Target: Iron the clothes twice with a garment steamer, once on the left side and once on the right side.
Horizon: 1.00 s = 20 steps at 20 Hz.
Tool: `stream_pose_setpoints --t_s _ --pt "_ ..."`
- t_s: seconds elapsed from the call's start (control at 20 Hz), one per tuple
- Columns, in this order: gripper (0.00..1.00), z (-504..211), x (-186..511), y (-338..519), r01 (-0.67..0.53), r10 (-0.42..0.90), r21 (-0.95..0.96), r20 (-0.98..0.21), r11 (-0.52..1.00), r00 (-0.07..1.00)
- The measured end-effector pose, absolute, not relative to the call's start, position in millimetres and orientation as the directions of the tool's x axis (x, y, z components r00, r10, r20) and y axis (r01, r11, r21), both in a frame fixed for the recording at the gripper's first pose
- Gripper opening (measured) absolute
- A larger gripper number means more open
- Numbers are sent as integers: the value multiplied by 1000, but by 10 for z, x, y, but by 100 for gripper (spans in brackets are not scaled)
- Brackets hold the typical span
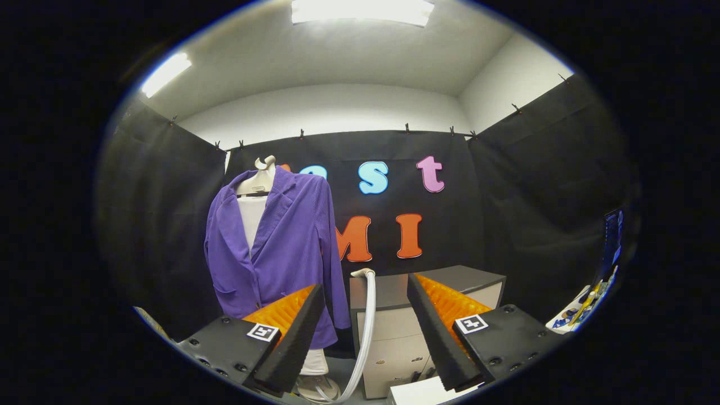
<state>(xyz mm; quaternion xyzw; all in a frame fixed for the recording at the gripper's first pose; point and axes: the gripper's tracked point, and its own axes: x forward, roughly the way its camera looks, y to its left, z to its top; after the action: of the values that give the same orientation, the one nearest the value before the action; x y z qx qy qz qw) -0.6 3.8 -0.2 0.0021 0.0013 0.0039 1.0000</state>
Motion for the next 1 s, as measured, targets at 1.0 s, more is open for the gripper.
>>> stream_pose_setpoints --t_s 1.0 --pt "98 -14 1642 -53 40 -31 57 -142 998 989"
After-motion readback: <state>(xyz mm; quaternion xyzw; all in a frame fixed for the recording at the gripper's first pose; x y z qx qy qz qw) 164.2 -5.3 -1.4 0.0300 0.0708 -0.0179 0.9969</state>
